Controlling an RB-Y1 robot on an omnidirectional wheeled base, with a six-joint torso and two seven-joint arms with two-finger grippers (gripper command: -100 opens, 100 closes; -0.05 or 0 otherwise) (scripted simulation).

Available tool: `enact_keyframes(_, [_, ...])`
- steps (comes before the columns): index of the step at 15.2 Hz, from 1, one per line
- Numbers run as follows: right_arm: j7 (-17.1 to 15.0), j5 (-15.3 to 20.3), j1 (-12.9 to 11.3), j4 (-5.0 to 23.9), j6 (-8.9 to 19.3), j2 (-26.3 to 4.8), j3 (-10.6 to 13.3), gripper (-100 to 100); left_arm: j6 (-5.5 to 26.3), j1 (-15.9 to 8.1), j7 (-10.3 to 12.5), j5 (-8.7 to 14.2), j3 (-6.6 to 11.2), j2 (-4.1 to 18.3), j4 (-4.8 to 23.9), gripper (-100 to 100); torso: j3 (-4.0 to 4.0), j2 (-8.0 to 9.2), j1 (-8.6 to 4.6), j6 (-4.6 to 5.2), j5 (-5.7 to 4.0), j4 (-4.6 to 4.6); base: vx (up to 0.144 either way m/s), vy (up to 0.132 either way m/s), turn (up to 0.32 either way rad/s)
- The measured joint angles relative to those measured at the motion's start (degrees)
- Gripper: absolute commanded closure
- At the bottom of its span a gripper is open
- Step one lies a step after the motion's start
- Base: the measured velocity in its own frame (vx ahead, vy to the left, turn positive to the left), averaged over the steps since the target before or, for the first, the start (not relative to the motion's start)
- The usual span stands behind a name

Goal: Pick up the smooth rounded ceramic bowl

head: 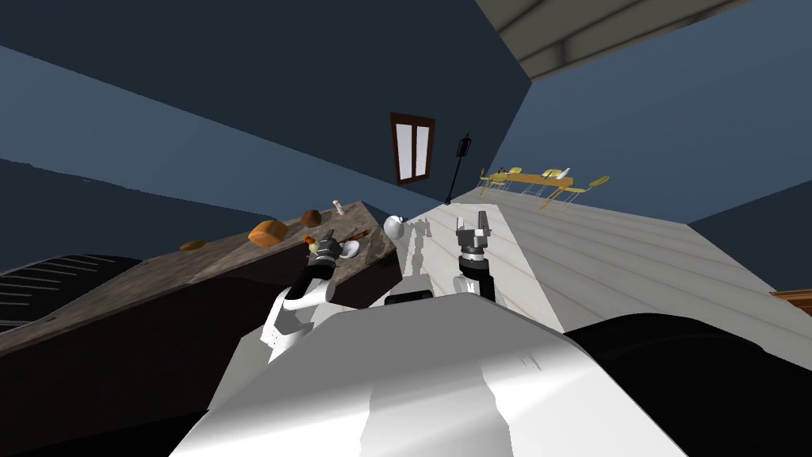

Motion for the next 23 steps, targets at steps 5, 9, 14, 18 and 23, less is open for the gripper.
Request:
enact_keyframes(5, [0.0, 0.0, 0.0, 0.0, 0.0, 0.0, 0.0, 0, 5.5, -0.9, 0.2, 0.8, 0.97, 0.7, 0.5, -100, 0.0, 0.0, 0.0, 0.0, 0.0, 0.0, -0.01, 0.011, -0.037])
enact_keyframes(9, [0.0, 0.0, 0.0, 0.0, 0.0, 0.0, 0.0, 0, 10.4, -1.9, 0.3, 1.1, 1.52, 0.9, 0.8, -100, -0.01, -0.01, 0.0, 0.0, 0.0, 0.0, -0.008, 0.011, -0.039])
enact_keyframes(14, [0.0, 0.0, 0.0, 0.0, 0.0, 0.0, 0.0, 0, 16.6, -2.8, 0.5, 1.9, 2.38, 1.4, 1.2, -100, -0.01, -0.03, 0.0, -0.01, 0.0, -0.01, -0.004, 0.01, -0.03])
enact_keyframes(18, [0.0, 0.0, 0.0, 0.0, 0.0, 0.0, 0.0, 0, 21.1, -3.6, 0.6, 2.3, 2.96, 1.6, 1.7, -100, -0.02, -0.03, 0.0, -0.01, 0.0, -0.01, -0.003, 0.01, -0.038])
enact_keyframes(23, [0.0, 0.0, 0.0, 0.0, 0.0, 0.0, 0.0, 0, 26.5, -4.5, 0.7, 2.9, 3.68, 2.0, 2.1, -100, -0.02, -0.04, -0.02, -0.02, 0.0, -0.01, -0.001, 0.009, -0.043])
